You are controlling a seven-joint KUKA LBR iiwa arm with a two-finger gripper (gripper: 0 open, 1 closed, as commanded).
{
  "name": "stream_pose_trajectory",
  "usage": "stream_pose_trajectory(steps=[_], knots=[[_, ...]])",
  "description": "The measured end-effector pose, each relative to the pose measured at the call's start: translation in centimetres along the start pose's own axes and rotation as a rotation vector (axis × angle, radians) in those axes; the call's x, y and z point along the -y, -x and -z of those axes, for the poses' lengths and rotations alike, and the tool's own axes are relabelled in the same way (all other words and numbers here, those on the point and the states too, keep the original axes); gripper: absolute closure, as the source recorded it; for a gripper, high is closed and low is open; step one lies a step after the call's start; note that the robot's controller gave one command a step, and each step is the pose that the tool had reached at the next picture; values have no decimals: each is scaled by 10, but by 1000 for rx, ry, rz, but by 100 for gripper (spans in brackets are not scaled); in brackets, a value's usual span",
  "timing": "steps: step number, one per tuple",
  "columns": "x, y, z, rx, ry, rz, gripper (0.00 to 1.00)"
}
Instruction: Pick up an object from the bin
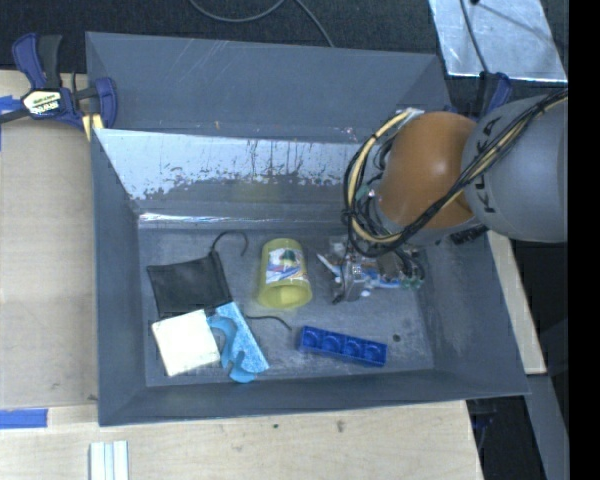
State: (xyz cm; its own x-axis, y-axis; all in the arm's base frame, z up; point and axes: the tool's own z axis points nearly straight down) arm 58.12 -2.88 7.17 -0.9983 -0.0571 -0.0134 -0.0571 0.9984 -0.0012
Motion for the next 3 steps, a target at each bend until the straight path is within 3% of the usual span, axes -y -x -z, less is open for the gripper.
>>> stream_pose_trajectory(steps=[2,3], knots=[[0,-2,4,-6,1,0,100],[0,-4,24,-14,1,1,100]])
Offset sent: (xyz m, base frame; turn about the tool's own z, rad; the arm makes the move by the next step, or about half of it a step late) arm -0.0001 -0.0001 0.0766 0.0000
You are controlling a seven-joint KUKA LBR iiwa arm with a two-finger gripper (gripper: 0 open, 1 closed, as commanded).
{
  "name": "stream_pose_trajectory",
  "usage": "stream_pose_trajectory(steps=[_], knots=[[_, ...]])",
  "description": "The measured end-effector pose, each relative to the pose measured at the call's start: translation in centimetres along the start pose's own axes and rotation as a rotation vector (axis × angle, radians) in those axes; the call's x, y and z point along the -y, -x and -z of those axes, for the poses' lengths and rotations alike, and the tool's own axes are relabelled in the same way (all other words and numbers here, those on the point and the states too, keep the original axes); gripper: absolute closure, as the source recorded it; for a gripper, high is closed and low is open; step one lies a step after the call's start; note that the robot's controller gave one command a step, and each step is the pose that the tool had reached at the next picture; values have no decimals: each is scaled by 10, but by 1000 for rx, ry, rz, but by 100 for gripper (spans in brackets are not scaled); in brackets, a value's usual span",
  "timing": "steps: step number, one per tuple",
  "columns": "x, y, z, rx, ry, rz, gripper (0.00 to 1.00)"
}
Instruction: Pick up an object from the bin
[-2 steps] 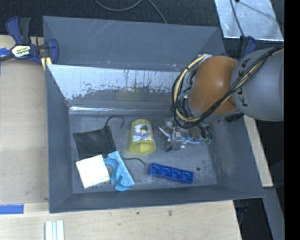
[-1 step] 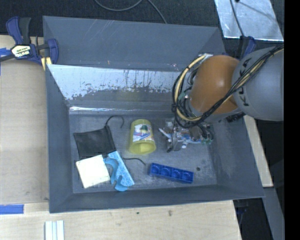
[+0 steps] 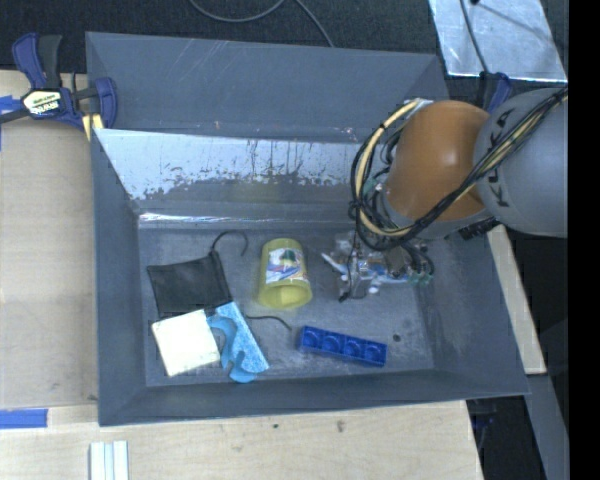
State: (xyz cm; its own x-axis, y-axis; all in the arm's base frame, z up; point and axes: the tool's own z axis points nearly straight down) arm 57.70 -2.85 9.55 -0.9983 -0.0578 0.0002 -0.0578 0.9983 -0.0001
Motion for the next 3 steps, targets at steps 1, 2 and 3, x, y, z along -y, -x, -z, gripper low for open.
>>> stream_pose_trajectory(steps=[1,2,3], knots=[[0,3,20,10,-1,0,100],[1,4,28,15,-2,0,100],[1,3,30,14,-2,0,100]])
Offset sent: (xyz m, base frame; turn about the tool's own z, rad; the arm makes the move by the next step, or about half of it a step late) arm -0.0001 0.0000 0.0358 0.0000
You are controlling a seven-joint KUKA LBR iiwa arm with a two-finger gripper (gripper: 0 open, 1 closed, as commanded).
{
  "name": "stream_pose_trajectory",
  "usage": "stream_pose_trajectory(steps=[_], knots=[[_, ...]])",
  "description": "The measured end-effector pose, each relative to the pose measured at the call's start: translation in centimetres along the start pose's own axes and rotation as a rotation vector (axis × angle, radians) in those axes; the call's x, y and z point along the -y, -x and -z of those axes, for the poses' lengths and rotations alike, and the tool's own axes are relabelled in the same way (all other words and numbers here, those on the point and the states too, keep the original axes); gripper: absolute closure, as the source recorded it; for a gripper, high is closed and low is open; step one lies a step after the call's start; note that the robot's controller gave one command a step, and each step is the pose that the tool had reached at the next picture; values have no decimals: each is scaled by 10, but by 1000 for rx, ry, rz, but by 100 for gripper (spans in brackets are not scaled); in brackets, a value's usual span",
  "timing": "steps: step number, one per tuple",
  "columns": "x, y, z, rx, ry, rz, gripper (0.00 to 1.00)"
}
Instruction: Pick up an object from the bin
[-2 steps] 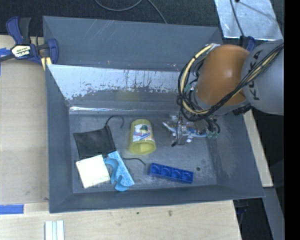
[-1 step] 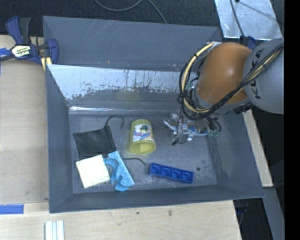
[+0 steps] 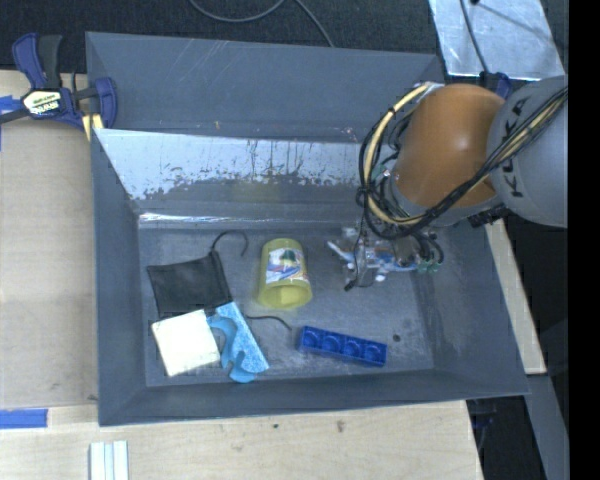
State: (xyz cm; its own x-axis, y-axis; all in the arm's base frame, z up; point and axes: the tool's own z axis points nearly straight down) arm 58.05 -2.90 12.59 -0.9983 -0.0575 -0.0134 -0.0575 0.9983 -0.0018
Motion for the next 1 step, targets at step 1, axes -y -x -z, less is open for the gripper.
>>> stream_pose_trajectory(steps=[1], knots=[[0,-1,5,-5,1,0,100]])
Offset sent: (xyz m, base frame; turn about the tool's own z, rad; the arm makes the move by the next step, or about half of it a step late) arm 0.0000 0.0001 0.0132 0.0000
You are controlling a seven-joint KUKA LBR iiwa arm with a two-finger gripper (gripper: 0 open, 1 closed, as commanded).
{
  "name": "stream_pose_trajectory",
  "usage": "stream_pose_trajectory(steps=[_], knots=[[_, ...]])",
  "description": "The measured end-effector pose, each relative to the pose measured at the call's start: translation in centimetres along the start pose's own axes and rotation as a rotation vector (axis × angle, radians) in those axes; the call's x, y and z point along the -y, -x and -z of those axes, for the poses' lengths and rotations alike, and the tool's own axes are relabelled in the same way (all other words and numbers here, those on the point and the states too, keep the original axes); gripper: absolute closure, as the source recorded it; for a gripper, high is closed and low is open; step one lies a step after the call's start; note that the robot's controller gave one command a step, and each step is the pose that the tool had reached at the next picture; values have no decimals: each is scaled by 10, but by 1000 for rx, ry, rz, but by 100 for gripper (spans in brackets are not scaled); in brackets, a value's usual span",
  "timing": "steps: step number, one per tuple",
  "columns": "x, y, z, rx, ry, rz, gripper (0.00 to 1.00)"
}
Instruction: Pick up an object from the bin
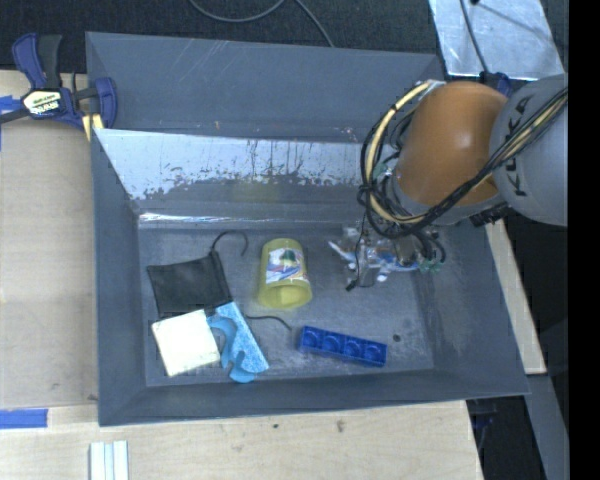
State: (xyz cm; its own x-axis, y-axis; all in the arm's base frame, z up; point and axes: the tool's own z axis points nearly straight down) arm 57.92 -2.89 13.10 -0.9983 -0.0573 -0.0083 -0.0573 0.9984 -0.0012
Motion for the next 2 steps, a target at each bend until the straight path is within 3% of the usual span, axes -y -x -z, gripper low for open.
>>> stream_pose_trajectory(steps=[2], knots=[[0,1,31,4,-1,-1,100]])
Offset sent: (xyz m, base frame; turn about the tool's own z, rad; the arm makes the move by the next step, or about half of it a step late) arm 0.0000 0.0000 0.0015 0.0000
